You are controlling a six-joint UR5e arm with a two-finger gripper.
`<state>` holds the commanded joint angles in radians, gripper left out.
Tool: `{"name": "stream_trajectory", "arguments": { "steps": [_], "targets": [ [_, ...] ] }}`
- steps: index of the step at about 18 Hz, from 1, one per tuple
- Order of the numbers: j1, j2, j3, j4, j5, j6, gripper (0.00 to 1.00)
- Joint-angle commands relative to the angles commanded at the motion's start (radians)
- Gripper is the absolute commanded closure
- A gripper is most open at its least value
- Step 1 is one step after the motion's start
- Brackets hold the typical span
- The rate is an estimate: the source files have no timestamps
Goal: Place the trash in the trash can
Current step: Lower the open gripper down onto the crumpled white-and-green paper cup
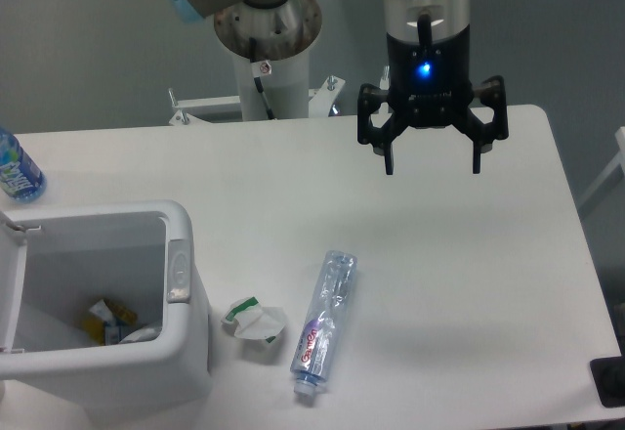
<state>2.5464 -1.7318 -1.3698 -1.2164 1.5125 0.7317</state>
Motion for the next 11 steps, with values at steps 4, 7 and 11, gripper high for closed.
{"name": "stream_trajectory", "arguments": {
  "steps": [4, 7, 11],
  "targets": [
    [-0.005, -0.003, -0.020, 0.002, -0.012, 0.003, 0.00],
    [-0.014, -0.020, -0.087, 0.058, -0.021, -0.009, 0.00],
    [-0.067, -0.029, -0.216, 0.199, -0.018, -0.061, 0.00]
  ]
}}
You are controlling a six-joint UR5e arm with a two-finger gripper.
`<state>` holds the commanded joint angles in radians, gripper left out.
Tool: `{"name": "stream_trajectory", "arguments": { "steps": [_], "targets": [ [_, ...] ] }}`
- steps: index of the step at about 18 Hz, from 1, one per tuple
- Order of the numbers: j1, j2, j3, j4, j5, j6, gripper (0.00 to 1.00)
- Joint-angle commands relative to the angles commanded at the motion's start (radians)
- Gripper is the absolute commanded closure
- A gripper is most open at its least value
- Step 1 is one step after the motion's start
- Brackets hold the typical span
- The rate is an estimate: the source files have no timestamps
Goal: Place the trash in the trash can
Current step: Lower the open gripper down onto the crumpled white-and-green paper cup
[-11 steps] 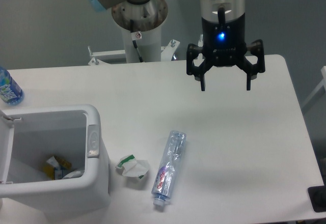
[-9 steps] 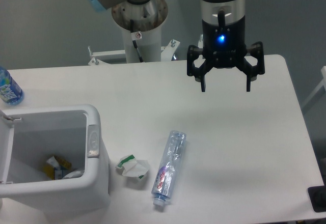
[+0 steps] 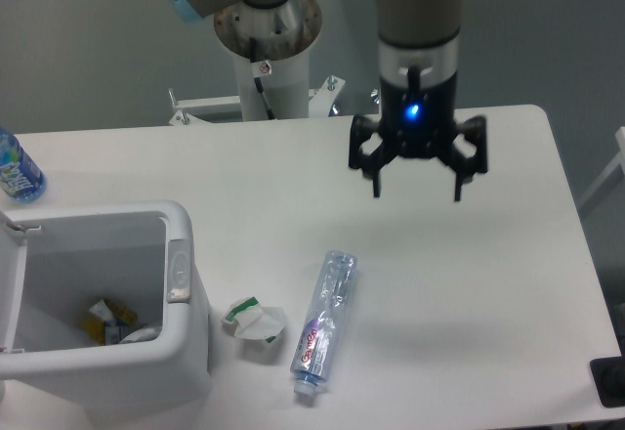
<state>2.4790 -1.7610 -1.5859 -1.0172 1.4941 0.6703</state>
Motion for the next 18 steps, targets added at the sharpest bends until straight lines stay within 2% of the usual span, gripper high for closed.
{"name": "stream_trajectory", "arguments": {
  "steps": [2, 4, 6, 10, 12, 15, 18],
  "targets": [
    [-0.025, -0.009, -0.012, 0.006, -0.006, 0.062, 0.01],
    [-0.049, -0.028, -0.031, -0.001, -0.027, 0.241, 0.00],
    [-0.054, -0.063, -0.039, 0.000, -0.102, 0.412, 0.00],
    [-0.060, -0.123, -0.054, 0.046, -0.253, 0.587, 0.00],
    [-0.063, -0.170, -0.046, 0.080, -0.271, 0.612, 0.00],
    [-0.080, -0.230, -0.019, 0.085, -0.290, 0.615, 0.00],
    [-0.112, -0.262, -0.022, 0.091, -0.290, 0.615, 0.00]
  ]
}}
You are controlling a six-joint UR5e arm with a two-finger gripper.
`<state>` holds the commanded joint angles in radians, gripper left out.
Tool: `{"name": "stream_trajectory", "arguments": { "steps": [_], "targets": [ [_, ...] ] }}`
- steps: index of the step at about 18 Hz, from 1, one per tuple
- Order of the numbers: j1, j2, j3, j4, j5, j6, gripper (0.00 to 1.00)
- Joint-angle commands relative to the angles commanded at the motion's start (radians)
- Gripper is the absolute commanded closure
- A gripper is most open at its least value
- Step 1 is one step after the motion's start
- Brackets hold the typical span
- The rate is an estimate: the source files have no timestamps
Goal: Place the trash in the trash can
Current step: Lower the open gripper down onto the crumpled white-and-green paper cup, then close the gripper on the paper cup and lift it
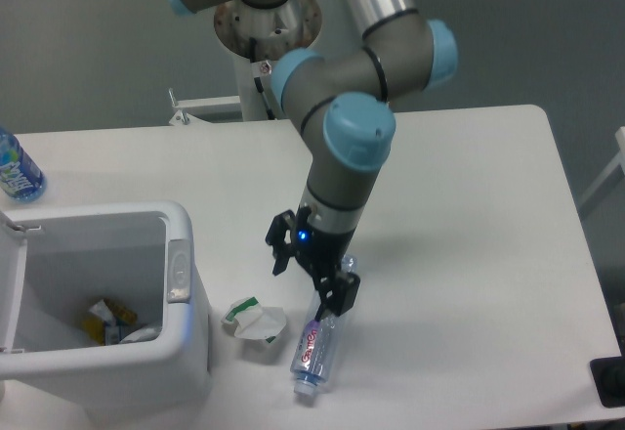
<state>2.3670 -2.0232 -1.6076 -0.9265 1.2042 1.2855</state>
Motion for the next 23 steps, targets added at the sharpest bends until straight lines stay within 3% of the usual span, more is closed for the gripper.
{"name": "stream_trajectory", "arguments": {
  "steps": [7, 11, 14, 17, 18, 20, 23],
  "targets": [
    [-0.043, -0.077, -0.008, 0.025, 0.009, -0.008, 0.00],
    [-0.061, -0.140, -0.012, 0.104, 0.020, -0.011, 0.00],
    [-0.063, -0.147, -0.029, 0.110, 0.028, -0.018, 0.02],
    [-0.063, -0.134, -0.054, 0.109, 0.028, -0.052, 0.62],
    [-0.063, -0.134, -0.054, 0.107, 0.028, -0.054, 0.76],
    [-0.060, -0.127, -0.052, 0.104, 0.026, -0.080, 0.92],
    [-0.031, -0.100, -0.049, 0.098, 0.015, -0.124, 1.00]
  ]
}}
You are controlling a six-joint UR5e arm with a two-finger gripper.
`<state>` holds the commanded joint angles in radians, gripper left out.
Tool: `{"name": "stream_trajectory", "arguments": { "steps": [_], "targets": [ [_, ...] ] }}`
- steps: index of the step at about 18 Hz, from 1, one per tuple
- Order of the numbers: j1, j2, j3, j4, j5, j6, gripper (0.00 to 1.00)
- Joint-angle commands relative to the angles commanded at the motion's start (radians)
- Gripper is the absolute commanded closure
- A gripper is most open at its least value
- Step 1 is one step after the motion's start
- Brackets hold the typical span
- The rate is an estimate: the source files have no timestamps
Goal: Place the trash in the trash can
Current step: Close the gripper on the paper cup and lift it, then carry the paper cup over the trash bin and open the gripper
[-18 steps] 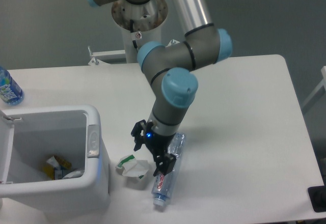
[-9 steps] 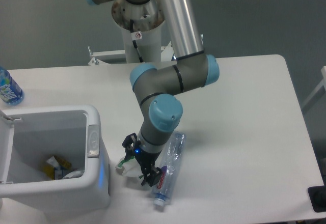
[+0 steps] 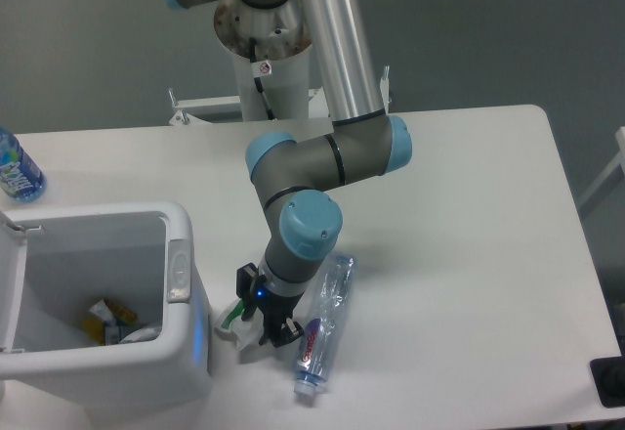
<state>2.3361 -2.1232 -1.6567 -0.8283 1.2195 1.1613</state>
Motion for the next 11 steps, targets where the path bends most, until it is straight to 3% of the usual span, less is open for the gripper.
{"name": "stream_trajectory", "arguments": {
  "steps": [5, 9, 11],
  "targets": [
    [0.044, 0.070, -0.006, -0.005, -0.008, -0.003, 1.00],
    [0.144, 0.127, 0.024, -0.003, -0.263, -0.154, 1.00],
    [0.169, 0.137, 0.060, -0.002, -0.314, -0.224, 1.00]
  ]
}}
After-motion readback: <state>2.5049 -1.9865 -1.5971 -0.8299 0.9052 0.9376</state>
